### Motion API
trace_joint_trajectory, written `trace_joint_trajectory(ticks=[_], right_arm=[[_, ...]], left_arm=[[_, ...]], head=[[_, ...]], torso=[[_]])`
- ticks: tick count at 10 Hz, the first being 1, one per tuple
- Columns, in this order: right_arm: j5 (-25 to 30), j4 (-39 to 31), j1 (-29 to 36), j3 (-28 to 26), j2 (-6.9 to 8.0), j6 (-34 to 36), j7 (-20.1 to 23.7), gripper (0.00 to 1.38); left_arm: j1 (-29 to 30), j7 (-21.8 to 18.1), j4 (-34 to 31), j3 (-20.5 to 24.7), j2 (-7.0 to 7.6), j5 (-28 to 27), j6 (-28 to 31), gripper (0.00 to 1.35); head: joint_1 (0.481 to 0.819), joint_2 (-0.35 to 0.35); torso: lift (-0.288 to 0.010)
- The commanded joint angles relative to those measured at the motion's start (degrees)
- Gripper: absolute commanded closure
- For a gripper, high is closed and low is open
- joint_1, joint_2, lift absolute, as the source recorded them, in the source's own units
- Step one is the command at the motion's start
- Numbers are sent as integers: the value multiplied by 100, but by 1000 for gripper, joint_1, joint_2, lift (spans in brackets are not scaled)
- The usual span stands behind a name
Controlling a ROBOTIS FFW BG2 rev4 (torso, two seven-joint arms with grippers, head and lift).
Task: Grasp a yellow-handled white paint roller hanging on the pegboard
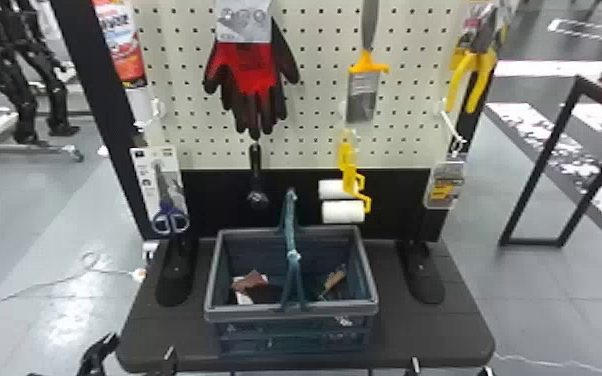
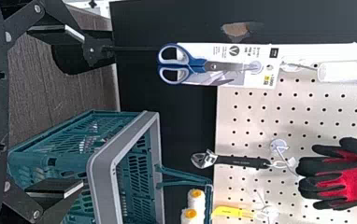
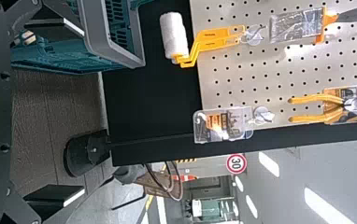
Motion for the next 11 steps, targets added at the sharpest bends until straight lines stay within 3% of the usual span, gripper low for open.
trace_joint_trajectory(ticks=[1, 7, 11], right_arm=[[21, -15, 7, 0, -5, 0, 0, 127], [4, -191, 16, -9, -14, 343, 17, 128], [13, -490, -599, -35, -172, 1371, 694, 116]], left_arm=[[-25, 0, 18, -1, -15, 11, 9, 209], [-51, 88, 106, -115, -15, 55, 18, 209], [-95, 97, 158, -194, -15, 125, 53, 209]], head=[[549, 0], [549, 0], [549, 0]], torso=[[-100], [-100], [-100]])
